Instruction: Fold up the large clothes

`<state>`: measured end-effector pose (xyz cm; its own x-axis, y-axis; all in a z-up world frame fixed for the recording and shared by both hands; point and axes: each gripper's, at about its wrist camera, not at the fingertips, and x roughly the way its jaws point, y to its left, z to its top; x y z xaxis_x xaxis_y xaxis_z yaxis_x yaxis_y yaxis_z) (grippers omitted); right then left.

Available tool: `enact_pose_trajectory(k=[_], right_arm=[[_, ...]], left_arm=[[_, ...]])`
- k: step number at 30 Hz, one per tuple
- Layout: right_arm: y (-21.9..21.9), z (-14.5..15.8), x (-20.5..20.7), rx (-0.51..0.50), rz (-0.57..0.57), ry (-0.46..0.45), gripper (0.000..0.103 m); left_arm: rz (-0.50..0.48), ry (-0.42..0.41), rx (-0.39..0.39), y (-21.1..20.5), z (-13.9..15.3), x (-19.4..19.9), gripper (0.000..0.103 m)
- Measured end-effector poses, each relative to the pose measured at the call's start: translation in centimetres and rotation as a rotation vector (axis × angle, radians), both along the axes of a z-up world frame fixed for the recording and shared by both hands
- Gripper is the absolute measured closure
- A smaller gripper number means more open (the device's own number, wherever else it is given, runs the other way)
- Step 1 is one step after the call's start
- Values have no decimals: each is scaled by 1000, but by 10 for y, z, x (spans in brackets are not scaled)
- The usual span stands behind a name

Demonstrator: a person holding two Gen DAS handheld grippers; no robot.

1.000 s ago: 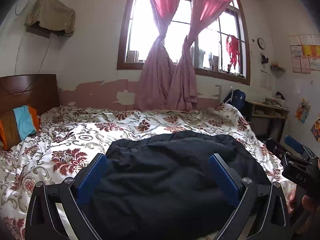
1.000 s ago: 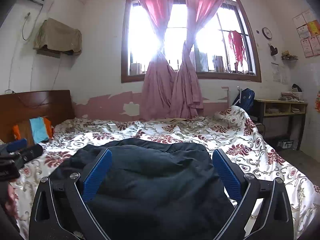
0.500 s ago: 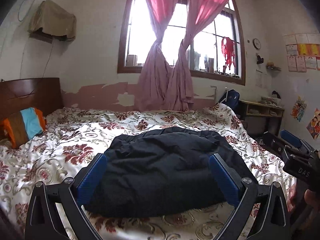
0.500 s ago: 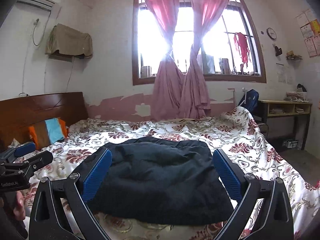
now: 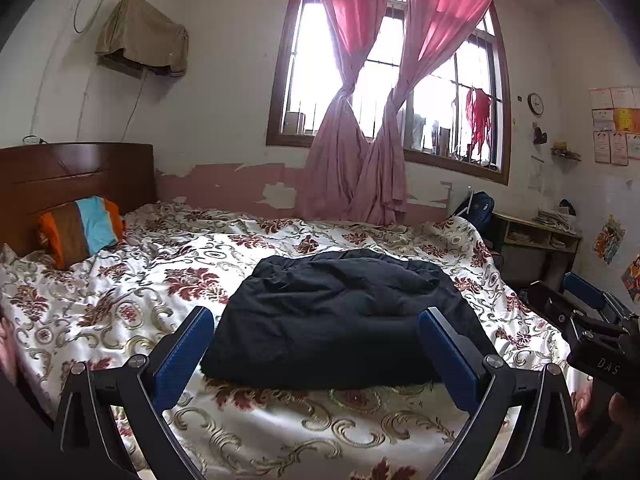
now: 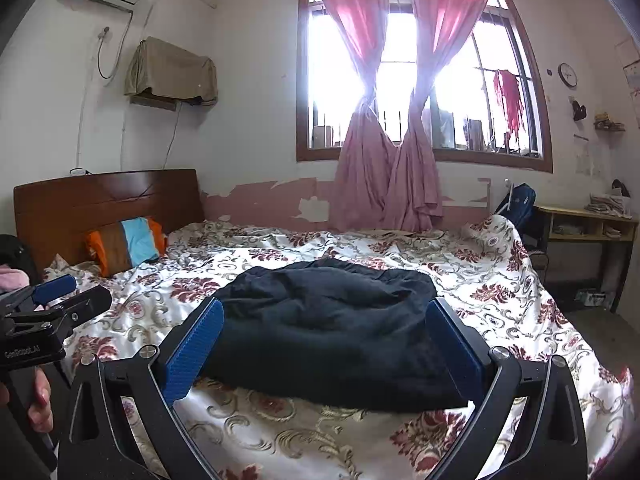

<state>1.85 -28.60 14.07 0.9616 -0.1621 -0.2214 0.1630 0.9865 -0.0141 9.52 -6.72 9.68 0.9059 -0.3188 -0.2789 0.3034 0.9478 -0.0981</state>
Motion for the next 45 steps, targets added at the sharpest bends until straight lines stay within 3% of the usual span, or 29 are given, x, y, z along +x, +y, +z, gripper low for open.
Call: enact_pose_trajectory(k=[6, 16, 24, 30, 45], right_arm=[[5, -6, -16, 7, 3, 30, 4], [0, -20, -31, 49, 15, 64, 4], [3, -40, -26, 44, 34, 134, 4], [6, -51, -21, 40, 30, 176, 4], [1, -53, -21, 65, -8, 189, 4]], left_arm=[[-2, 35, -27, 12, -8, -16, 0], [7, 73, 15, 12, -29, -31, 0], [12, 95, 70, 9, -42, -34, 0], [28, 120, 64, 14, -48, -28, 0], [40, 139, 76, 16, -55, -25, 0]])
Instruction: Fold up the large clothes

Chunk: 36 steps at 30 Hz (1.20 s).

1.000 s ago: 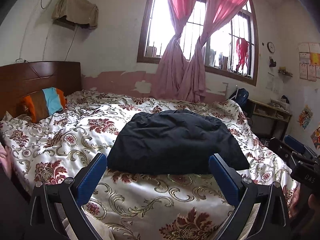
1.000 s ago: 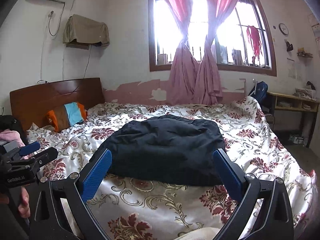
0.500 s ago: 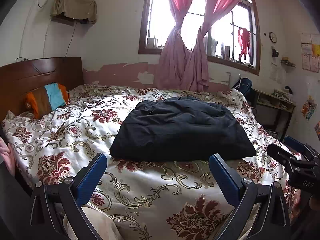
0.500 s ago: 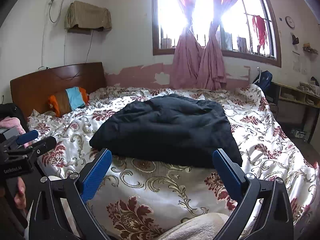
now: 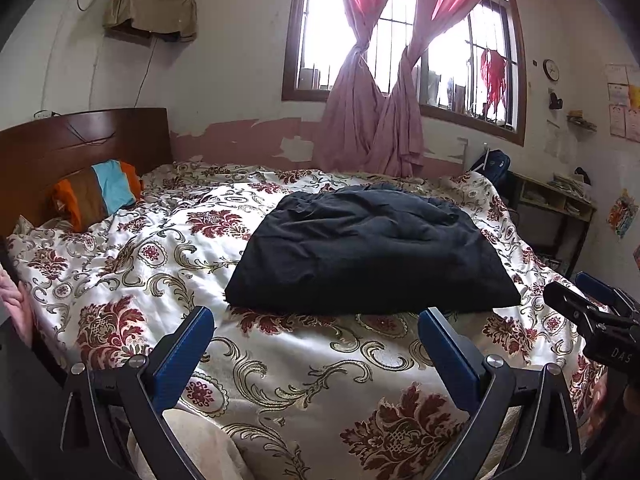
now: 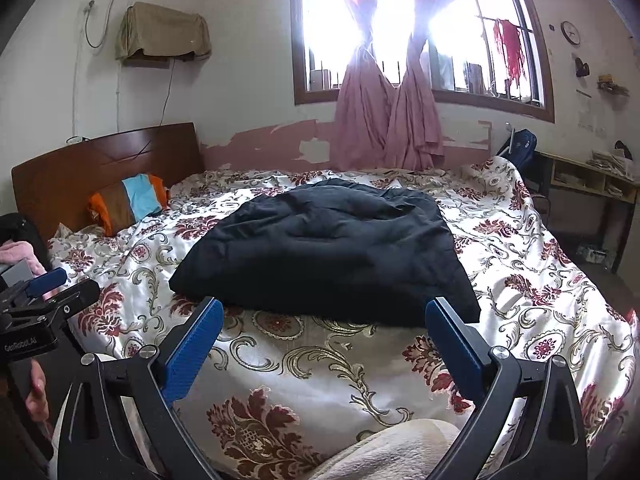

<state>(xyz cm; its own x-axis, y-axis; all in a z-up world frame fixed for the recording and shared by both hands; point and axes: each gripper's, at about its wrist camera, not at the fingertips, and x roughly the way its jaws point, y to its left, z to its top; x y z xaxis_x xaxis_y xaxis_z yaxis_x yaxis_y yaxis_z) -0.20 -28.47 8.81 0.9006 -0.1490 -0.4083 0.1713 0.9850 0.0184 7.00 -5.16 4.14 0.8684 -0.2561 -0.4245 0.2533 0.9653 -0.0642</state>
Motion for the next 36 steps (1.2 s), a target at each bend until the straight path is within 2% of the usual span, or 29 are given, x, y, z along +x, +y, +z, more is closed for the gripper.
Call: enact_pose_trajectory(k=[36], right_arm=[[7, -1, 1, 8, 1, 4, 4]], left_arm=[[-1, -5, 7, 0, 2, -1, 0]])
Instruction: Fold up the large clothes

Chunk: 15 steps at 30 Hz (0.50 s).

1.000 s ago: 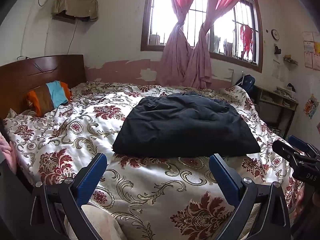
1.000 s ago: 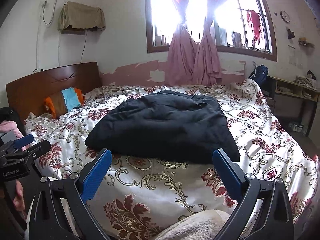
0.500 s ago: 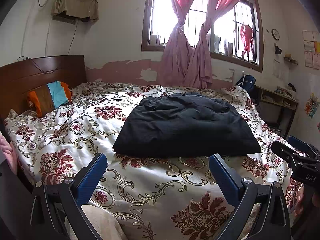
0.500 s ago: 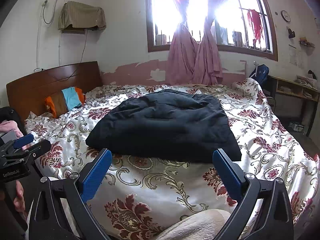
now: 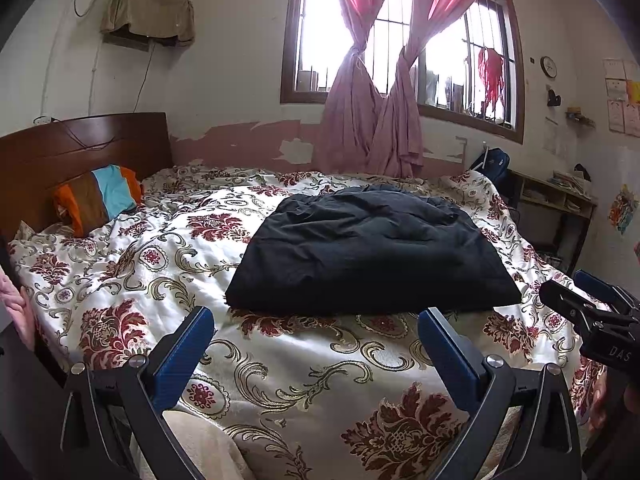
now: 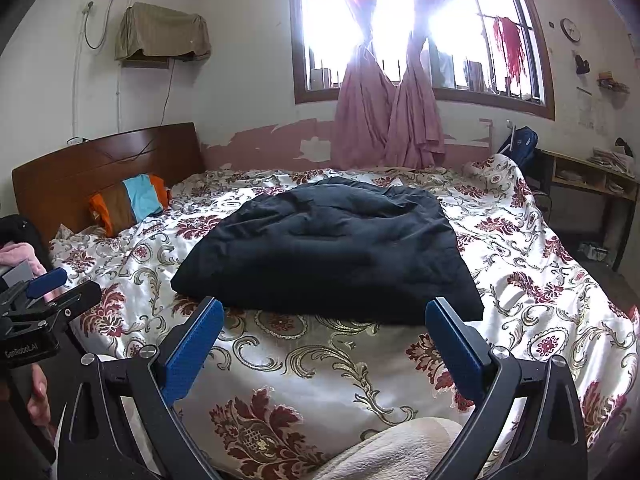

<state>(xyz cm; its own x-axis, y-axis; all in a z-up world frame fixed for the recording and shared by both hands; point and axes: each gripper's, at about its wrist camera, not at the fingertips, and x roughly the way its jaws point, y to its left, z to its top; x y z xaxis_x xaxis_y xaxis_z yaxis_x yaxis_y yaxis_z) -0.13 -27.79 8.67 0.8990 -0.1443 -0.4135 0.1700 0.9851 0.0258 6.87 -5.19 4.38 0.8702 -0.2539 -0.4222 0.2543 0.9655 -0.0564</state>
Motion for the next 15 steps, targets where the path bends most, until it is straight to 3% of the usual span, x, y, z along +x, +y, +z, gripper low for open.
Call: enact_pose_trajectory(k=[15], right_arm=[[5, -1, 0, 8, -7, 0, 4]], left_arm=[[0, 0, 0, 0, 0, 0, 0]])
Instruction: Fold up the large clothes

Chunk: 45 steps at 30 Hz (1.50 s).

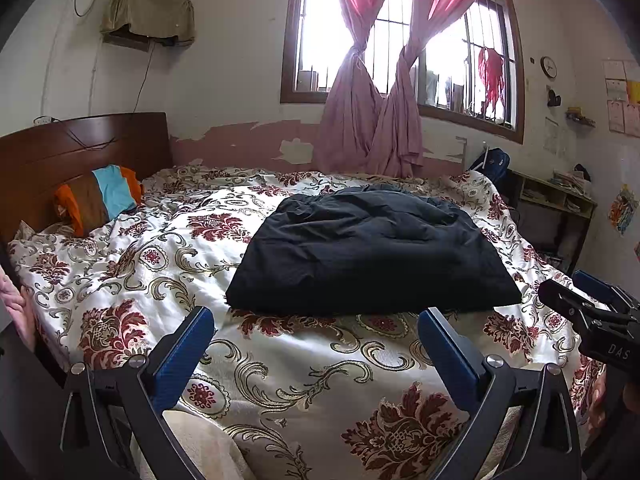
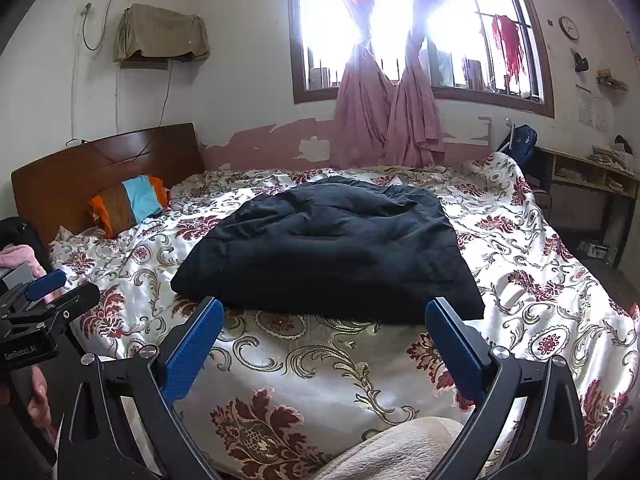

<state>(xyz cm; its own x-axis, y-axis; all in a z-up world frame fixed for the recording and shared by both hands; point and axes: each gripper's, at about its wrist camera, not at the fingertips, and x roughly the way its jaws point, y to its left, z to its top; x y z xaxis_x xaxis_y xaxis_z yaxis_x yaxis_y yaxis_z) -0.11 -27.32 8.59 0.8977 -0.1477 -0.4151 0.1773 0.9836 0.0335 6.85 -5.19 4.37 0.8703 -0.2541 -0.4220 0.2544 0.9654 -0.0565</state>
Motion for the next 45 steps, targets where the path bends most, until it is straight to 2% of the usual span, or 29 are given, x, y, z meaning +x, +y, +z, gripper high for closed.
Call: enact_pose_trajectory(k=[45], right_arm=[[3, -2, 1, 4, -5, 3, 4]], left_arm=[[-2, -1, 1, 1, 0, 0, 0]])
